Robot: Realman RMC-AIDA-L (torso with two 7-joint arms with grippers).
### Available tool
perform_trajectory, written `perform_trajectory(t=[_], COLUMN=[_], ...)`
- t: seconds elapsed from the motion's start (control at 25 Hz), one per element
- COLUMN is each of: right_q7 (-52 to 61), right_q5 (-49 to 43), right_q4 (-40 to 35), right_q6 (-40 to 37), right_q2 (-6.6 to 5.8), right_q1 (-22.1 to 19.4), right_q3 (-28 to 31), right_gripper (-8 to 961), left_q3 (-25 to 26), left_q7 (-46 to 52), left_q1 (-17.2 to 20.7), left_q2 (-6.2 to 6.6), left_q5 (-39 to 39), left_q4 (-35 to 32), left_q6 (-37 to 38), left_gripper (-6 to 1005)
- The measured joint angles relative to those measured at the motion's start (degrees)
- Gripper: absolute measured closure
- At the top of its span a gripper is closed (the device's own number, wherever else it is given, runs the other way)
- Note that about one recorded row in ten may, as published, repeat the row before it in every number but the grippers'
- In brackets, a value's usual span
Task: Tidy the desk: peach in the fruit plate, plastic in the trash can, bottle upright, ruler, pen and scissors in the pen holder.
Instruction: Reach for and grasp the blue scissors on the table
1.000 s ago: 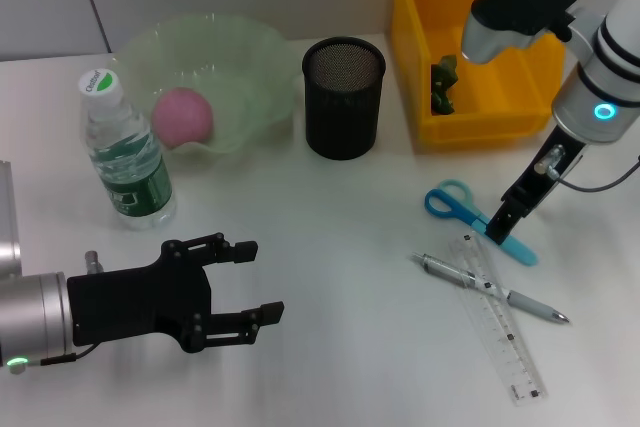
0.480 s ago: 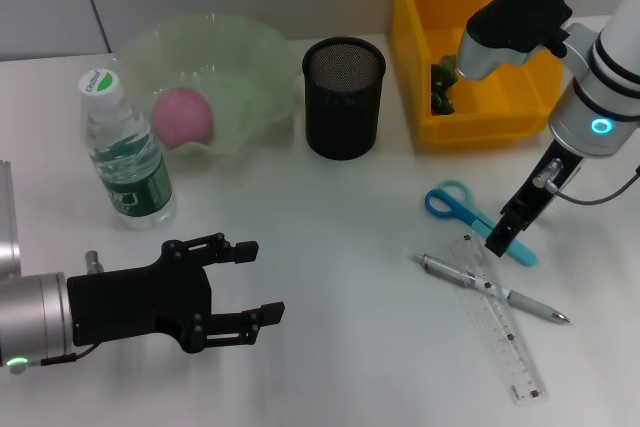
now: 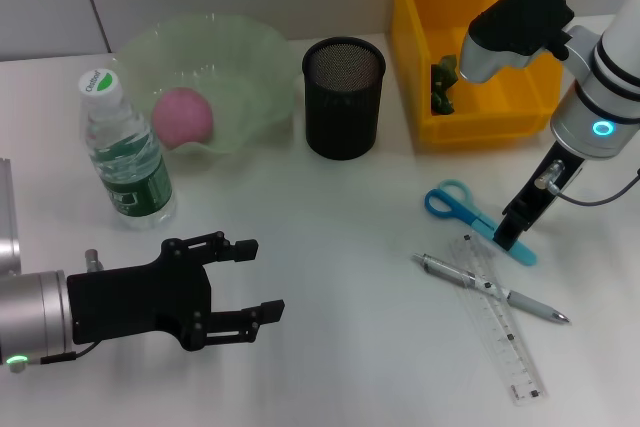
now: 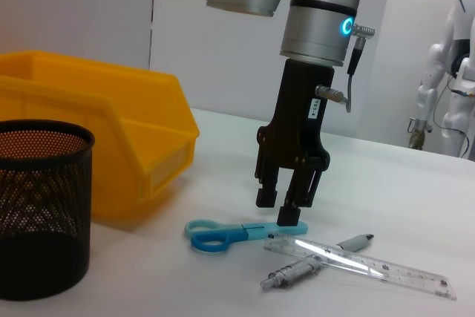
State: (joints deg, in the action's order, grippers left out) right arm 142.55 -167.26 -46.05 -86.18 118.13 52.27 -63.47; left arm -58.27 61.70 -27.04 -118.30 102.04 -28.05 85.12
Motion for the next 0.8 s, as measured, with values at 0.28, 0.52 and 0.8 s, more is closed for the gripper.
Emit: perform_trajectory(t=[0.28,0.52,0.8], right_q7=[0.0,0.0,0.0], right_q5=[0.0,0.0,0.1], right_q4=[0.0,0.8,0.8], right_q6=[0.1,0.1,0.2], right_q2=[0.01,0.2,0.35], right_q1=[0.0,0.0,-0.1], right_q3=[0.0,0.0,0.0], right_gripper=[447,461,486], left_q3=[0.0,0.0,0.0], left_q7=[0.0,0.6,0.6], left_q1=[-0.1,-0.4,-0.5], left_q2=[0.0,0.0,0.0], left_q5=[0.0,0.0,0.0], left_q4=[0.0,0.0,-0.1], left_q6=[-0.1,-0.2,-0.2], left_gripper=[202,202,202])
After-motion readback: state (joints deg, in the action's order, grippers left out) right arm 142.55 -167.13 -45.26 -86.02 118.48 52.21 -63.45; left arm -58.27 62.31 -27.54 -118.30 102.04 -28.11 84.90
